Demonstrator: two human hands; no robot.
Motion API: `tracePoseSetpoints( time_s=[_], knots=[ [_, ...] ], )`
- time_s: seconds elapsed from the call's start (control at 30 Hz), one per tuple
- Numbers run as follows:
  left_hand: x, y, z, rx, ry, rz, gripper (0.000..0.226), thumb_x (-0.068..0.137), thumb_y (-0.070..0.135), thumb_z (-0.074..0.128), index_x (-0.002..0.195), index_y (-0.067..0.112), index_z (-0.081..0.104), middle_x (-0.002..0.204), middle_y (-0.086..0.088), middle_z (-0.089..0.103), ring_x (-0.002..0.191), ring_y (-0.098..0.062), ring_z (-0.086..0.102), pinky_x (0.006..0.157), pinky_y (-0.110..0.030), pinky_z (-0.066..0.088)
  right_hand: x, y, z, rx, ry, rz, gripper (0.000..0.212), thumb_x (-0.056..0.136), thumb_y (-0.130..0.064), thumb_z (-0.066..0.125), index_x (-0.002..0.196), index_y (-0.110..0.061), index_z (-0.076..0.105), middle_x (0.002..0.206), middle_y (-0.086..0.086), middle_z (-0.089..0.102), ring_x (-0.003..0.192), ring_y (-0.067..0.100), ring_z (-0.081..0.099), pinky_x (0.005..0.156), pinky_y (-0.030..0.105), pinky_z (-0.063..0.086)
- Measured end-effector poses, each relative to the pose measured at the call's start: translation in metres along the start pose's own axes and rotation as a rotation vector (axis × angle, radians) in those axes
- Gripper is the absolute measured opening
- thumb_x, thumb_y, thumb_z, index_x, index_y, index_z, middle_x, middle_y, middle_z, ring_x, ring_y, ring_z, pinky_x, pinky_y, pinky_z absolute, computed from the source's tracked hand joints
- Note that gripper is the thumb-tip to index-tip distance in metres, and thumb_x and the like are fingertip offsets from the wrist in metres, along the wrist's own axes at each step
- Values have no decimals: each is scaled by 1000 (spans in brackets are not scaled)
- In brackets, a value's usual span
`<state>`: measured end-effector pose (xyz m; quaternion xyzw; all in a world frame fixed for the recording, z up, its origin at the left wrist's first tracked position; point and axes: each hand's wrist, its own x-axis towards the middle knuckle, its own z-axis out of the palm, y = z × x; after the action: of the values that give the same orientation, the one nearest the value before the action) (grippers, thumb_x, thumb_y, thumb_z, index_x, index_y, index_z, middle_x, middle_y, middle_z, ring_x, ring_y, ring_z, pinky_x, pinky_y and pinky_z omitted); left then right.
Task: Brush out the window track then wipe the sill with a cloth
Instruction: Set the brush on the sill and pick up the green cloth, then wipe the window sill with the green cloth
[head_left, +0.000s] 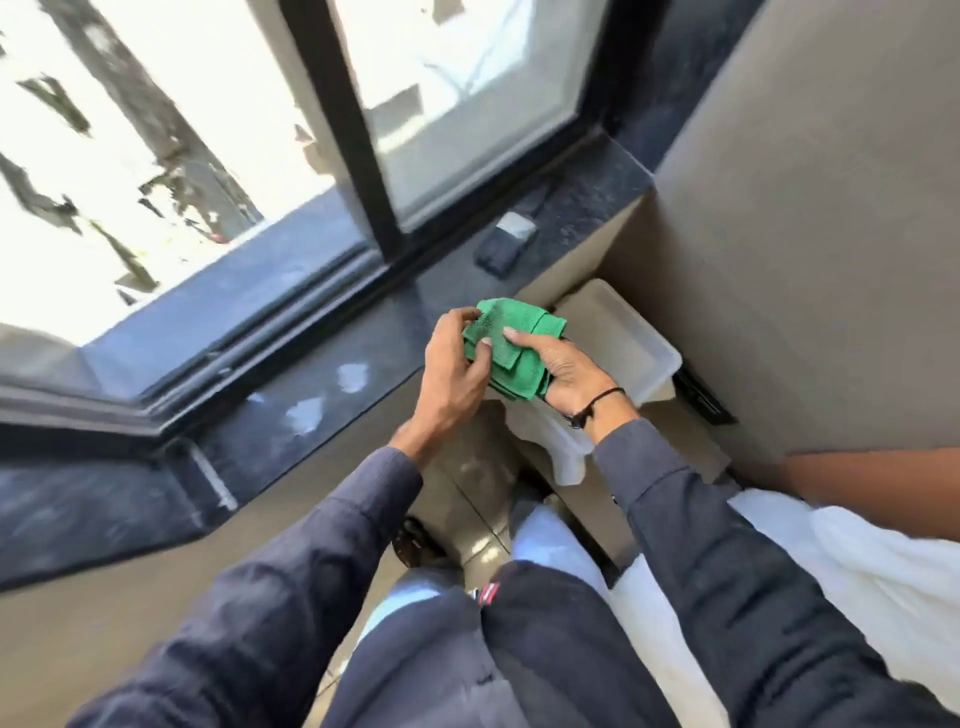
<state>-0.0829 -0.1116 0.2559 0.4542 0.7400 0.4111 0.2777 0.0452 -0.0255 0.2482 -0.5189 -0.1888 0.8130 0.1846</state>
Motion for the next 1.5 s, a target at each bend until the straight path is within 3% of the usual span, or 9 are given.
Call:
tracePoseSetpoints(
  time_s=[0.27, 0.4, 0.6, 0.7, 0.8, 1.07, 1.23, 1.33, 1.5],
  knots=[
    [-61, -57, -157, 123, 395, -161, 36, 94, 23, 57, 127, 8, 55, 122, -15, 63, 112, -29, 58, 100, -45, 47, -18, 60, 203, -485, 4, -349, 19, 73, -14, 80, 89, -7, 74, 84, 8, 78, 82, 29, 72, 74, 44, 65],
    [-106, -108, -177, 515, 329, -334, 59, 94, 43, 46, 137, 3, 48, 130, -23, 59, 119, -43, 56, 102, -53, 49, -20, 98, 291, -1034, 121, -905, 35, 75, -18, 74, 111, -15, 74, 102, 17, 77, 95, 34, 70, 84, 40, 56],
    [-156, -166, -164, 851, 38, -315, 90, 85, 62, 40, 133, -13, 54, 136, -40, 56, 126, -56, 55, 114, -63, 33, 15, 184, 314, -1945, -549, -938, 84, 73, -14, 67, 151, -22, 37, 163, 2, 31, 154, 24, 15, 126, 46, 8],
    [-160, -170, -166, 890, 50, -295, 105, 87, 74, 40, 149, -11, 32, 157, -39, 29, 151, -50, 23, 126, -56, 6, 29, 165, 293, -1988, -667, -1072, 91, 71, -12, 64, 154, -22, 30, 165, 1, 25, 155, 24, 10, 127, 43, 2],
    [-158, -161, -169, 879, 31, -284, 114, 84, 72, 43, 156, -7, 4, 166, -32, -4, 156, -45, -6, 127, -59, 10, 48, 114, 254, -1976, -569, -1112, 91, 64, -19, 55, 153, -24, 34, 163, 0, 28, 154, 23, 13, 128, 42, 5],
    [-159, -161, -170, 884, -18, -314, 128, 76, 74, 54, 155, -9, -3, 165, -34, -9, 155, -47, -9, 125, -64, 15, 75, 71, 224, -1693, 38, -896, 64, 86, -19, 61, 146, -32, 42, 163, 0, 30, 154, 20, 13, 127, 47, 4],
    [-157, -174, -170, 940, -69, -304, 128, 61, 70, 66, 150, -13, 27, 162, -39, 8, 153, -53, 10, 119, -67, 28, 27, 169, 282, -1752, -479, -949, 79, 72, -14, 59, 148, -27, 43, 162, -2, 30, 155, 20, 11, 127, 44, -1],
    [-157, -176, -172, 949, -97, -300, 133, 59, 71, 66, 152, -13, 21, 163, -39, 5, 153, -53, 4, 122, -67, 21, 36, 141, 263, -1768, -569, -1014, 79, 69, -10, 60, 146, -23, 48, 159, 1, 38, 153, 20, 19, 127, 38, 3],
    [-156, -170, -172, 929, -73, -281, 139, 60, 72, 67, 154, -12, 7, 165, -36, -3, 154, -51, -4, 124, -66, 13, 76, 28, 183, -1608, -27, -859, 66, 84, -11, 63, 145, -31, 47, 160, -3, 35, 152, 17, 23, 126, 33, 16]
  ],
)
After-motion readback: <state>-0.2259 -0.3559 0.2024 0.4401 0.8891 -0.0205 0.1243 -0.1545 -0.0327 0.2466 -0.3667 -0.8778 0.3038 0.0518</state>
